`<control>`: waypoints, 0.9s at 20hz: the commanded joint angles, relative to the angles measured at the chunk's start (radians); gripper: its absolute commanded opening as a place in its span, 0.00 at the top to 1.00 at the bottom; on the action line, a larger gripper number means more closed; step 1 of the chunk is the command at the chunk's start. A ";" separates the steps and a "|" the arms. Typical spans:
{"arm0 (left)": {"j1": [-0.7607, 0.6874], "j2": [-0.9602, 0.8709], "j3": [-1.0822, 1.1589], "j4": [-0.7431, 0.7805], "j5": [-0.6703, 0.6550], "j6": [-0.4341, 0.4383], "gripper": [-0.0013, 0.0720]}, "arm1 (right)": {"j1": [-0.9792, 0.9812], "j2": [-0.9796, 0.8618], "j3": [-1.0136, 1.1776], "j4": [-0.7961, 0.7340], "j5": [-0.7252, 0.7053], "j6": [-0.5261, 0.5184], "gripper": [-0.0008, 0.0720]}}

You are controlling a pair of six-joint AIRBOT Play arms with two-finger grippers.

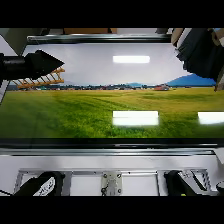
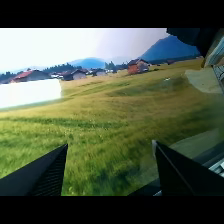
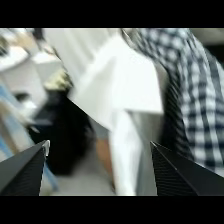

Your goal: Fold the clothes and pants, and hang the long-sleeved shirts on hangers.

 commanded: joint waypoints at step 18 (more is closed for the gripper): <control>-0.019 0.000 0.000 0.001 -0.027 0.000 0.20 | 1.147 -0.072 -0.271 0.551 0.423 -0.819 0.00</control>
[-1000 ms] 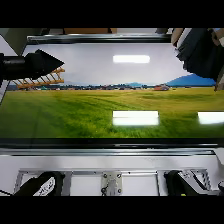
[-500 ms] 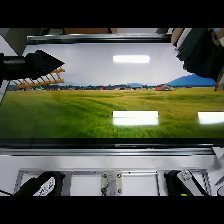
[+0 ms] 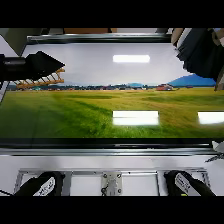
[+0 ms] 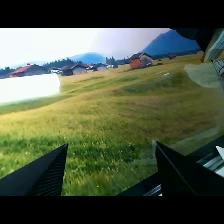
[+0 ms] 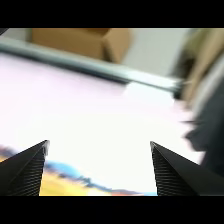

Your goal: Fold the clothes and pants, and hang the long-sleeved shirts on hangers.

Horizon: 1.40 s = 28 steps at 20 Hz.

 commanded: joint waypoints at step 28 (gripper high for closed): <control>-0.310 -0.189 0.000 -0.009 -0.006 0.000 0.97 | 0.708 -0.081 -0.369 -0.053 0.069 -0.014 0.97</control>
